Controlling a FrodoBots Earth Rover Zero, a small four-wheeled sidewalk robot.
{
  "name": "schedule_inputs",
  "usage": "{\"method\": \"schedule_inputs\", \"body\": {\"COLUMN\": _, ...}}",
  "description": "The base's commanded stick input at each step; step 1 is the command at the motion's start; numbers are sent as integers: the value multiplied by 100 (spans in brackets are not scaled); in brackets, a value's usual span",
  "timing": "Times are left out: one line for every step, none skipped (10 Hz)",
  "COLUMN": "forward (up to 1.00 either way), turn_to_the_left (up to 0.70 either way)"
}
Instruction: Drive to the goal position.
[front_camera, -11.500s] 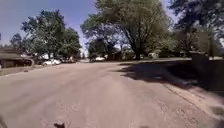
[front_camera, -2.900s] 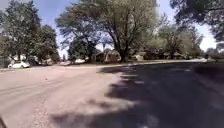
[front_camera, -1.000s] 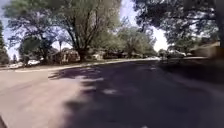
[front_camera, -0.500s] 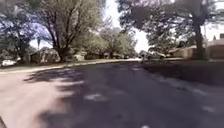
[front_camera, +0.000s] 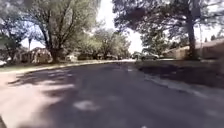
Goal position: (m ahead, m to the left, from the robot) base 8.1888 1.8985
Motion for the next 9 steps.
{"method": "schedule_inputs", "body": {"forward": 50, "turn_to_the_left": 0}}
{"method": "schedule_inputs", "body": {"forward": 50, "turn_to_the_left": 0}}
{"method": "schedule_inputs", "body": {"forward": 50, "turn_to_the_left": 0}}
{"method": "schedule_inputs", "body": {"forward": 50, "turn_to_the_left": 0}}
{"method": "schedule_inputs", "body": {"forward": 50, "turn_to_the_left": 0}}
{"method": "schedule_inputs", "body": {"forward": 50, "turn_to_the_left": 10}}
{"method": "schedule_inputs", "body": {"forward": 50, "turn_to_the_left": 43}}
{"method": "schedule_inputs", "body": {"forward": 50, "turn_to_the_left": 19}}
{"method": "schedule_inputs", "body": {"forward": 50, "turn_to_the_left": 0}}
